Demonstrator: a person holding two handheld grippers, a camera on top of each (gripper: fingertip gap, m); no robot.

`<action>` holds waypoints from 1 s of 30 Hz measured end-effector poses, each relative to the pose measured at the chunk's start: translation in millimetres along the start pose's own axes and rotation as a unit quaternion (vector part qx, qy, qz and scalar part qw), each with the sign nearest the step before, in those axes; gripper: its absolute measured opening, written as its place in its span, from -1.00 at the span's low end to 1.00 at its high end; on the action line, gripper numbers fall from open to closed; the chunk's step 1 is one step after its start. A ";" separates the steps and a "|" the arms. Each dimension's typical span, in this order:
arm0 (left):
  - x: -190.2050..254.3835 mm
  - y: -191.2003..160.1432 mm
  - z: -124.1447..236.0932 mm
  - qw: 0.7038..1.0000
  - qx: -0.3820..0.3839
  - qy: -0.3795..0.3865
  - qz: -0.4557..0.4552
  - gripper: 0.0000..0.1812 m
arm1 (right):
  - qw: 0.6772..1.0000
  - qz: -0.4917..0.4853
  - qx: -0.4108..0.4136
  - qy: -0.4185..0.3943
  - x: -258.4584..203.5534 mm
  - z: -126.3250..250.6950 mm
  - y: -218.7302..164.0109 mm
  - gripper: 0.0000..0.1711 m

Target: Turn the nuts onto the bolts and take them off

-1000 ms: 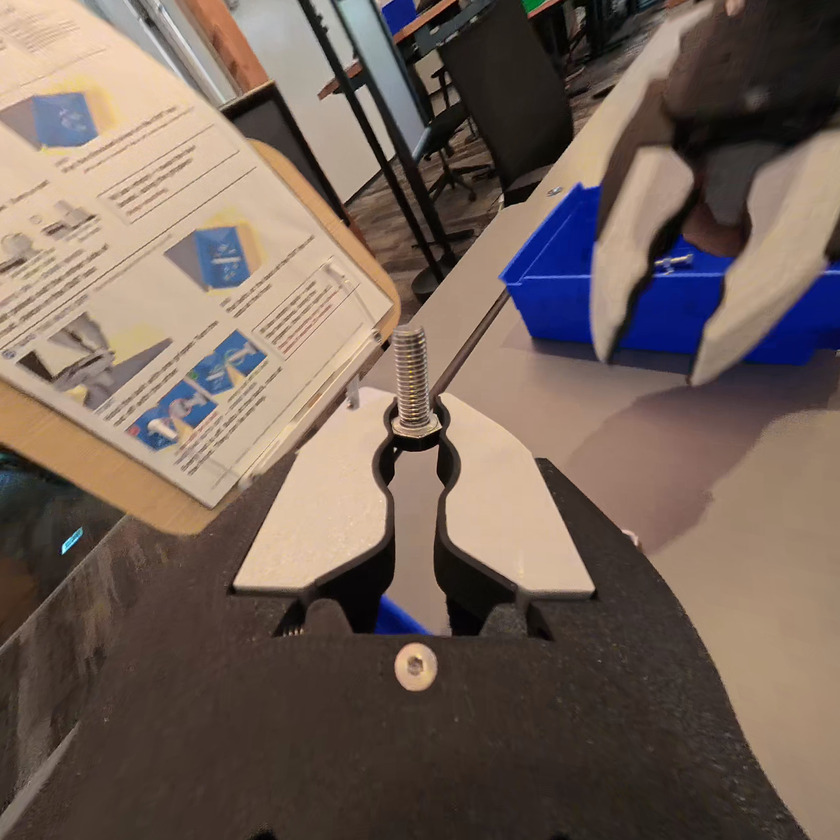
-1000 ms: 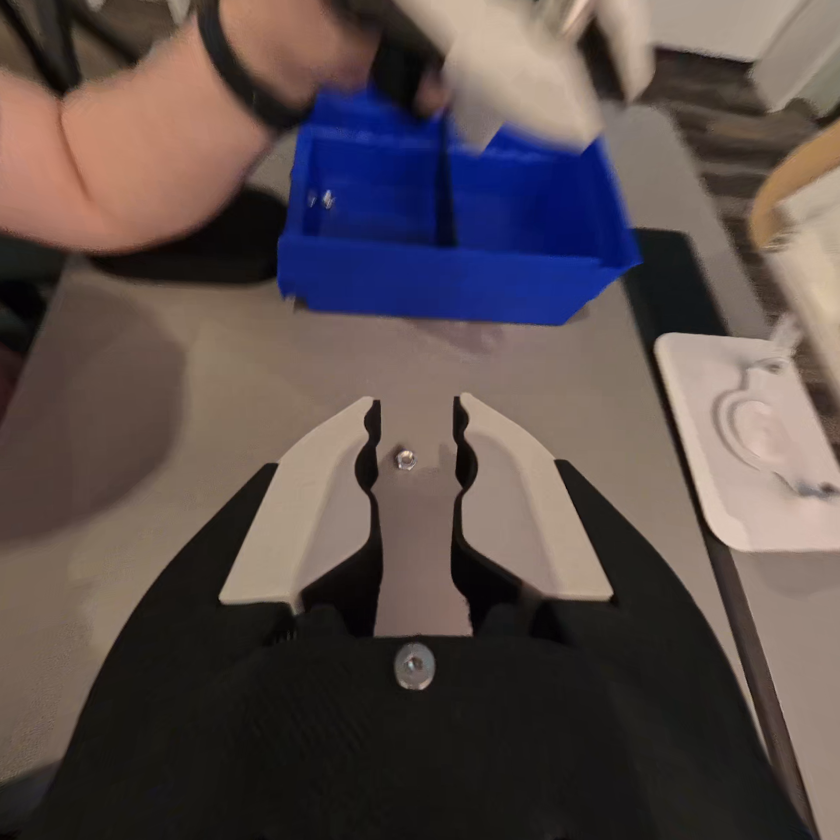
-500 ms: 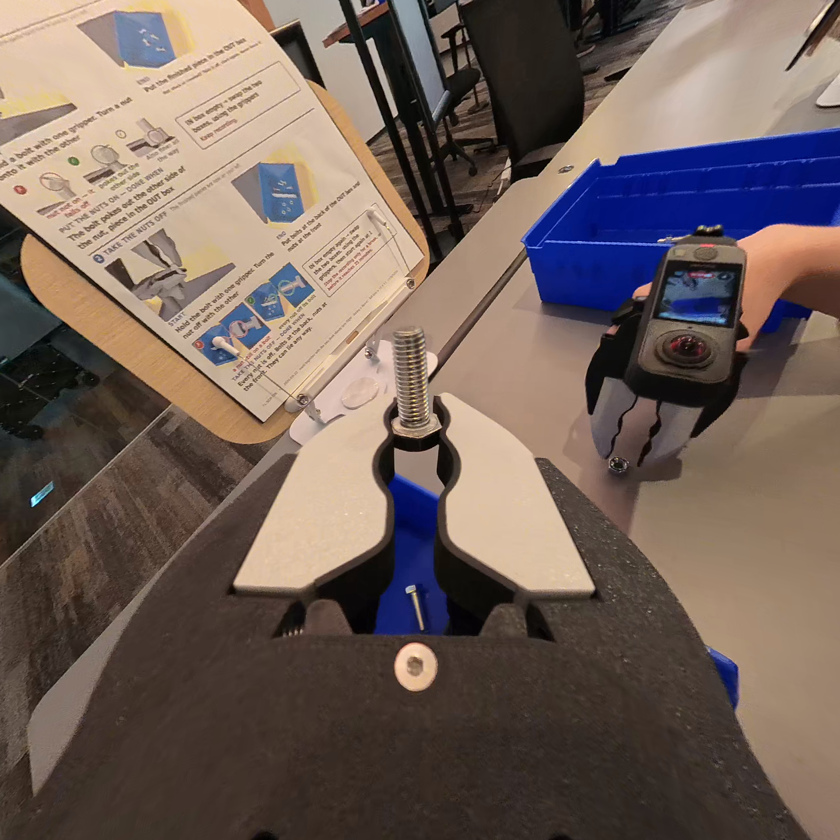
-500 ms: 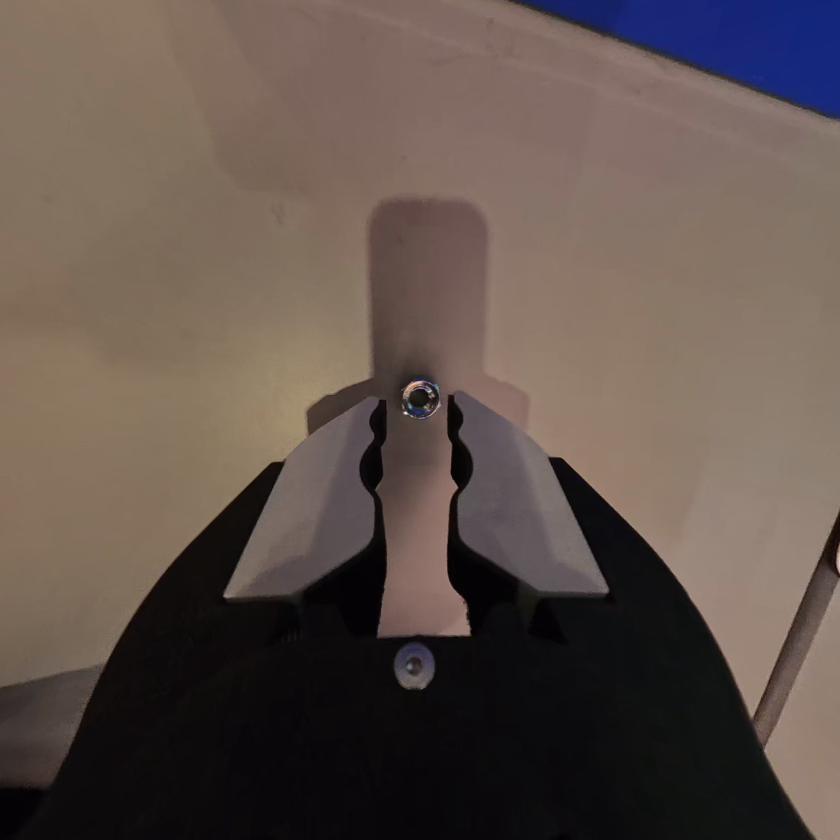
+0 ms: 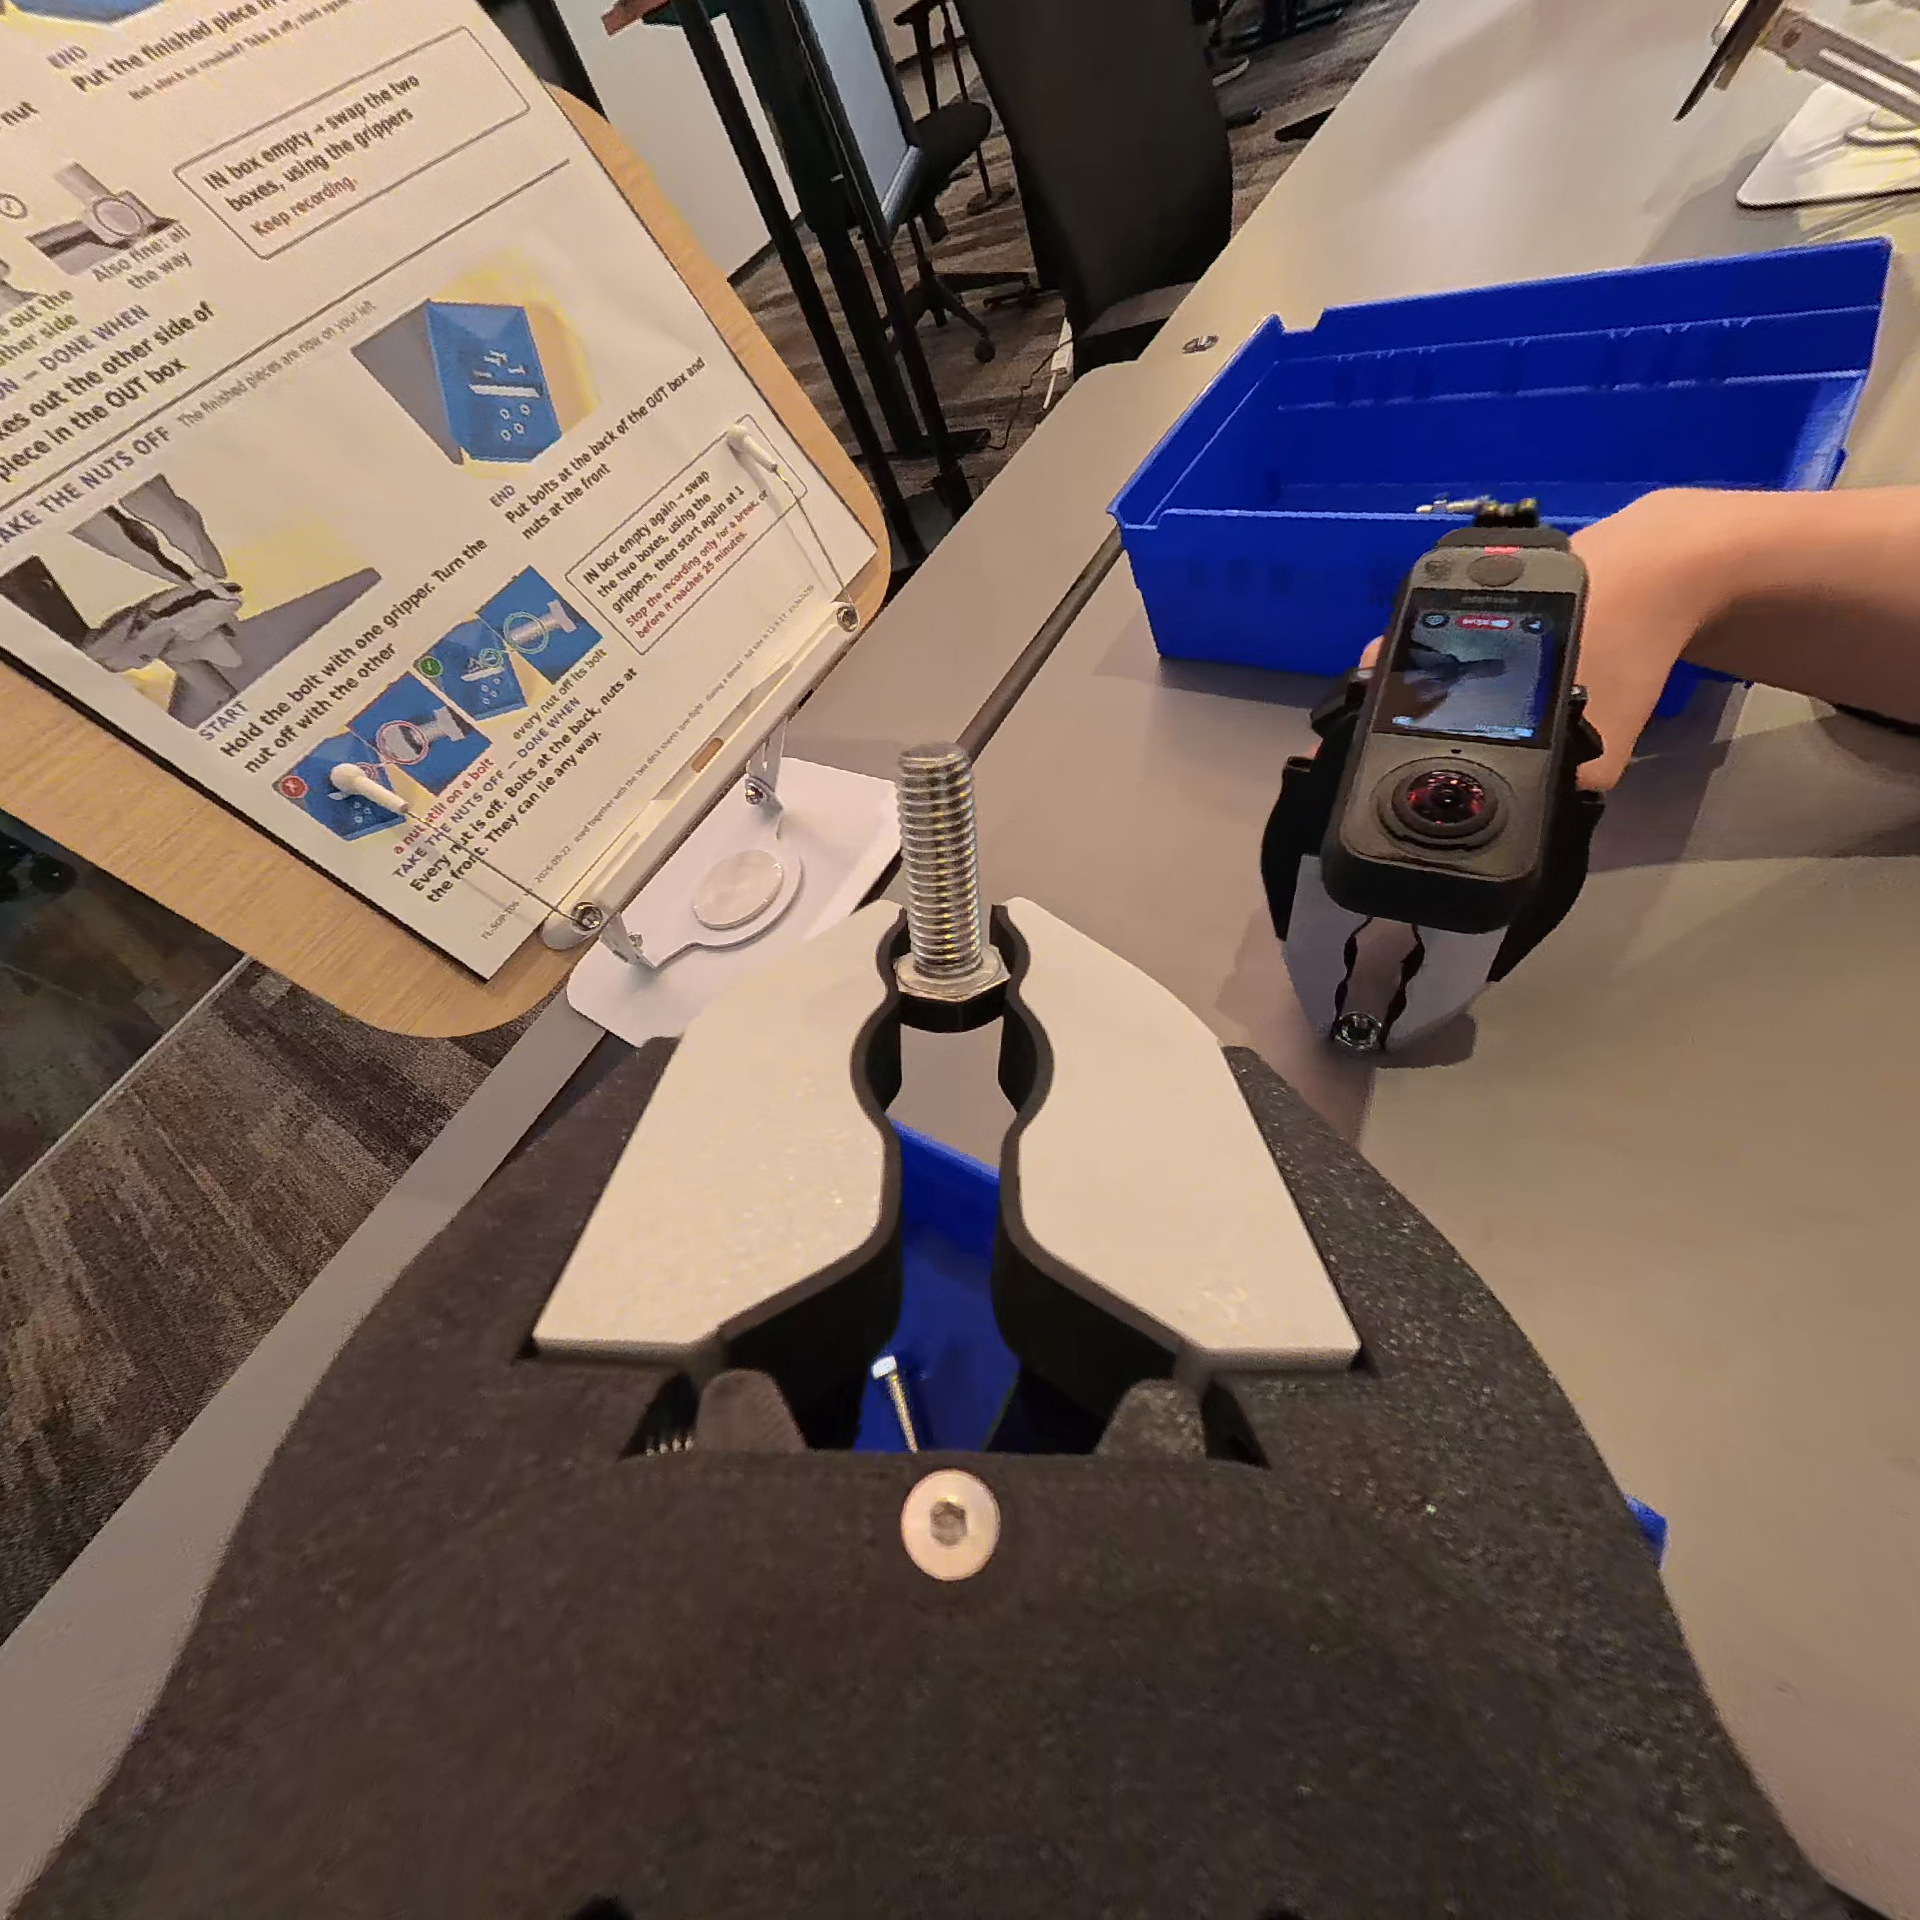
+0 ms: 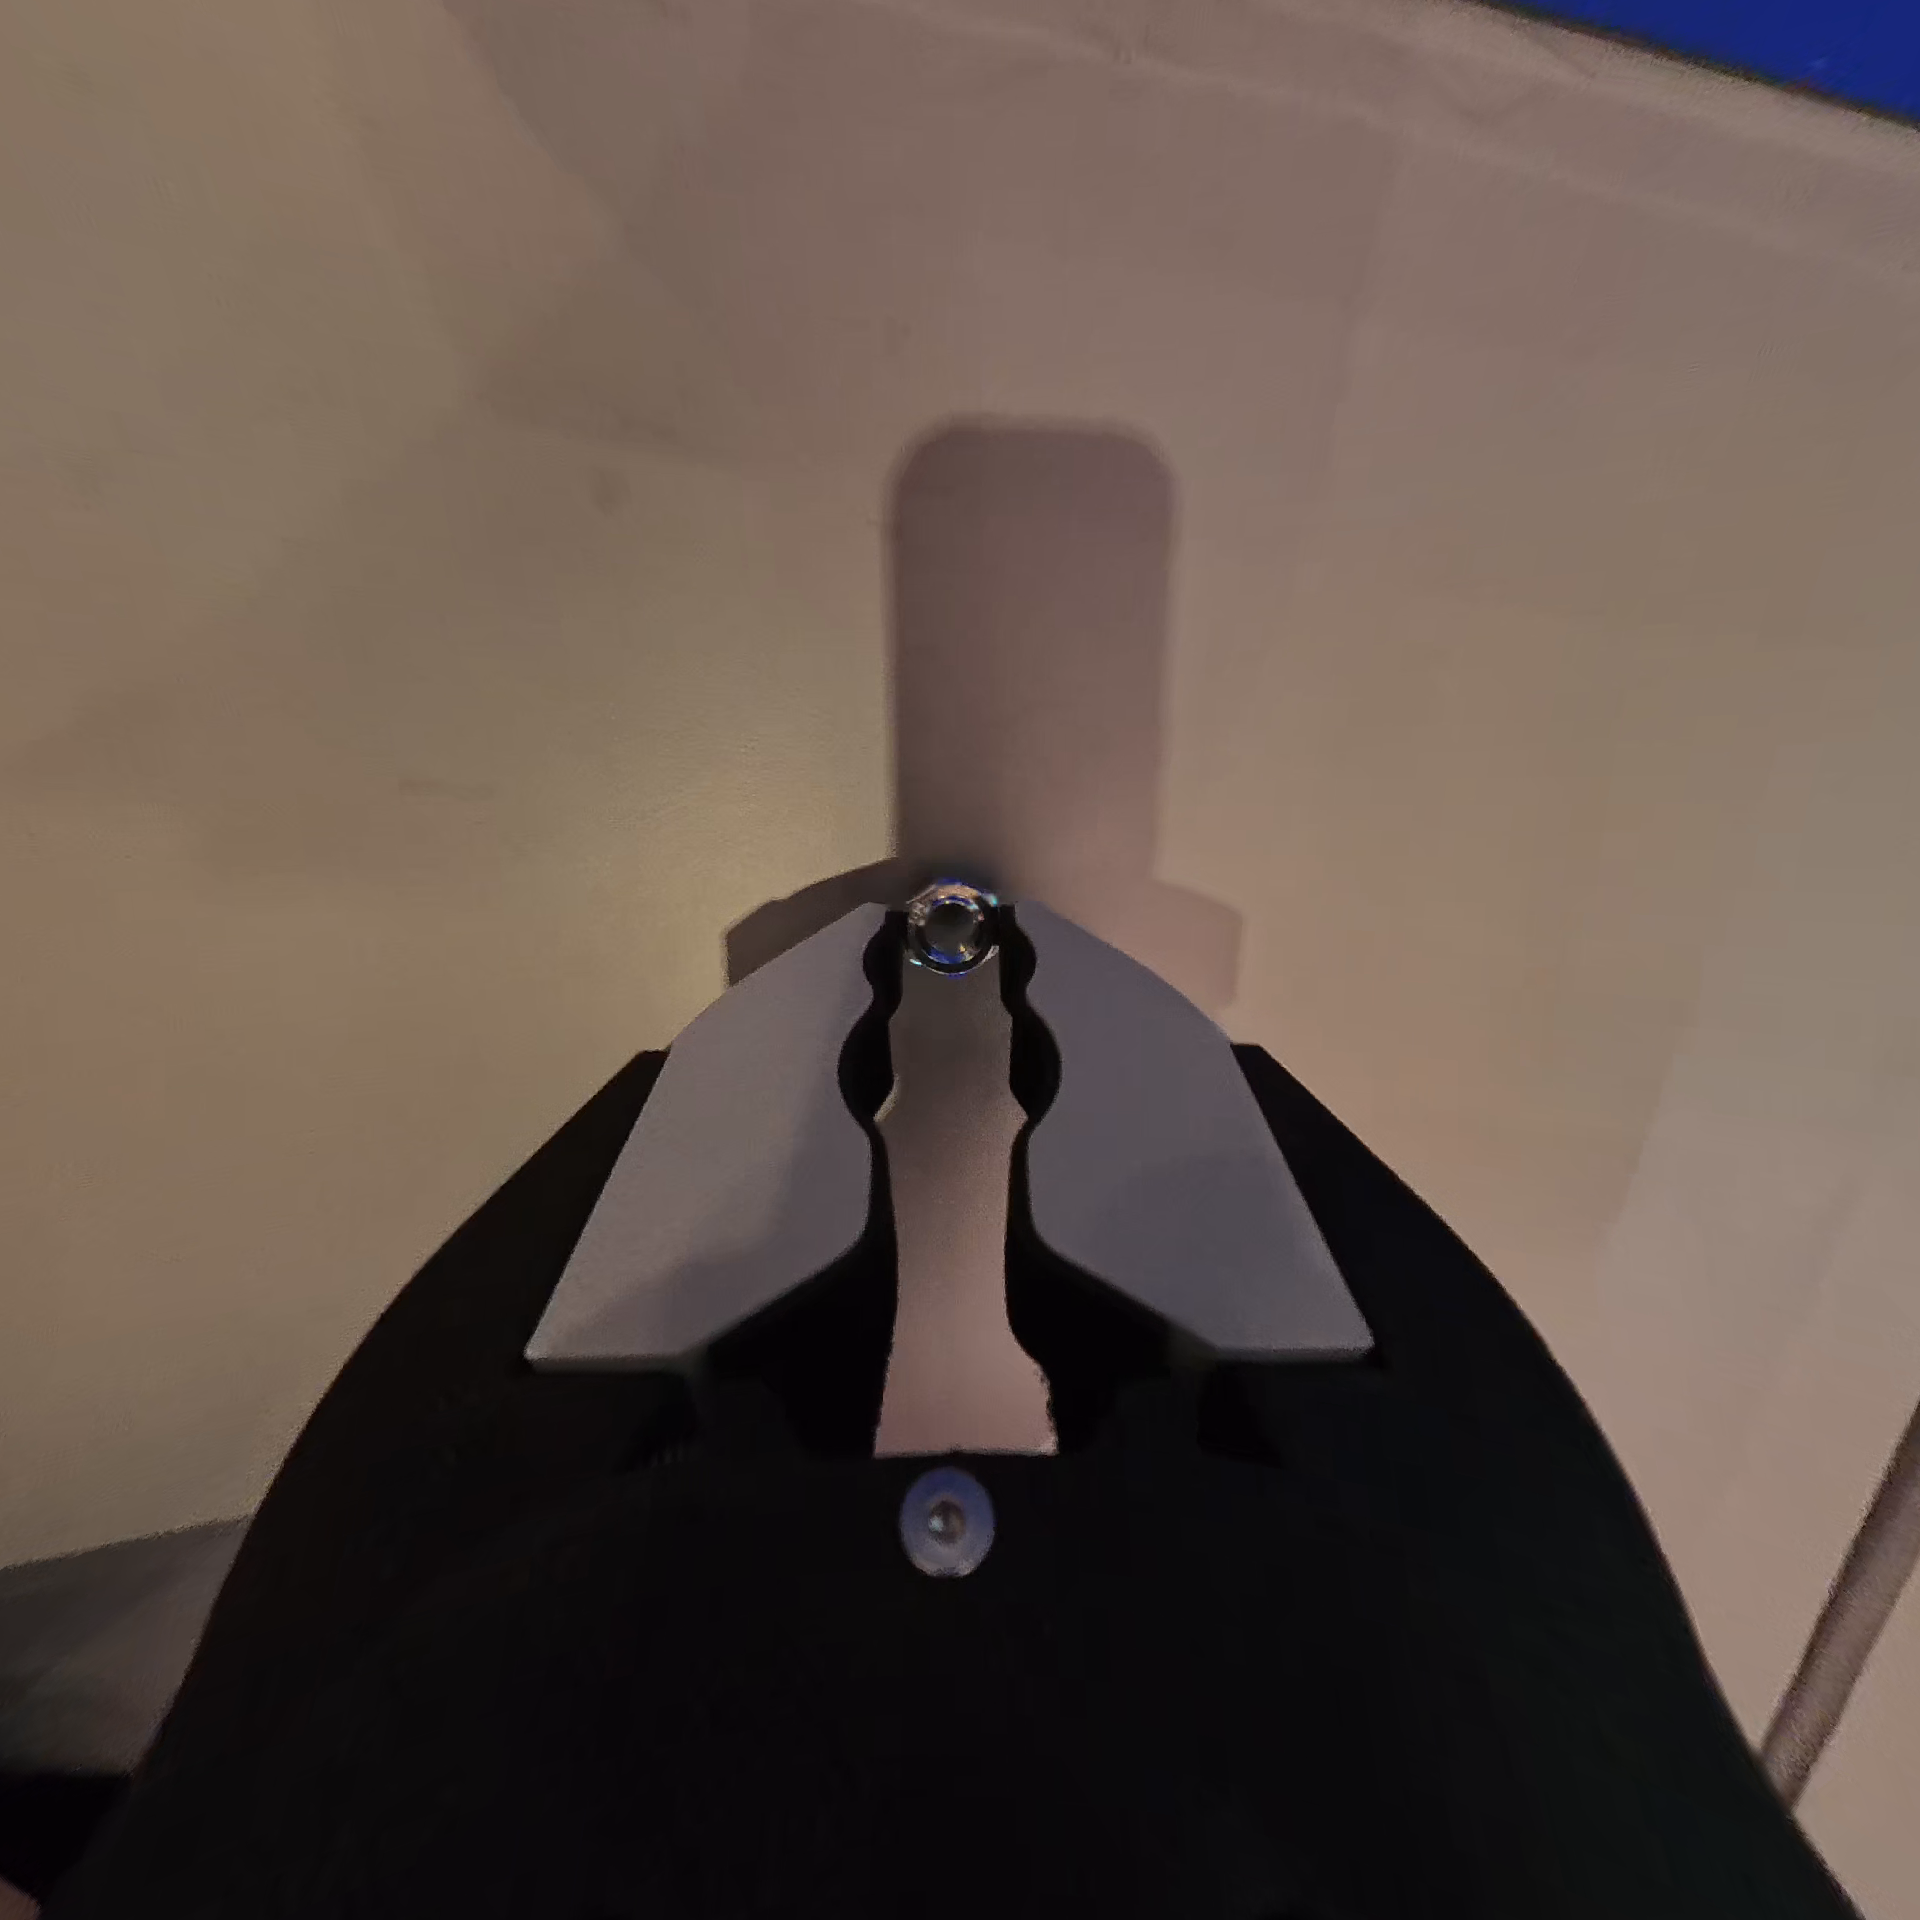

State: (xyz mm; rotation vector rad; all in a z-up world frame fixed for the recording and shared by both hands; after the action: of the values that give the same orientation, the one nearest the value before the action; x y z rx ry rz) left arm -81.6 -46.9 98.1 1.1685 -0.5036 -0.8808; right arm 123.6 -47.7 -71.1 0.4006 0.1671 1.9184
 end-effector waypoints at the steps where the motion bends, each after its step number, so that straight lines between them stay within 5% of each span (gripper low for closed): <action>1: -0.1 -0.3 -1.5 1.000 0.002 -0.005 0.003 -0.85 | 1.000 0.002 0.007 -0.009 -0.4 6.8 1.4 -0.78; 6: 8.8 -0.4 -20.3 0.999 0.008 -0.036 0.004 -0.85 | 0.987 -0.004 0.118 -0.109 -8.8 98.2 12.6 -0.79; 13: 67.4 7.8 -76.1 0.988 -0.001 -0.149 0.034 -0.85 | 0.913 -0.066 0.329 -0.230 -36.8 215.1 3.9 -0.79; 20: 120.2 0.7 -104.9 0.977 -0.025 -0.203 -0.056 -0.85 | 0.938 0.012 0.265 -0.222 -47.0 205.6 0.1 -0.79; 30: 137.5 -8.0 -104.9 0.958 -0.063 -0.256 -0.110 -0.85 | 0.955 0.058 0.236 -0.170 -56.4 191.7 5.8 -0.79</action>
State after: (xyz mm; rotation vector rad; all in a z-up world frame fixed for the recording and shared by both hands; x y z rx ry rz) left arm 73.7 -98.9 42.0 0.8834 -0.7310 -1.4021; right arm 204.8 -116.1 98.3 1.0740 0.3837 1.8810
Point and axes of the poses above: each gripper's, where its closed fingertips meet, z back along the fingers, y out of its top, x = y × z across the jaws, the point moved 9 cm from there along z, back along the fingers, and after that the axes turned 15 degrees about z, right-handed, at the moved point
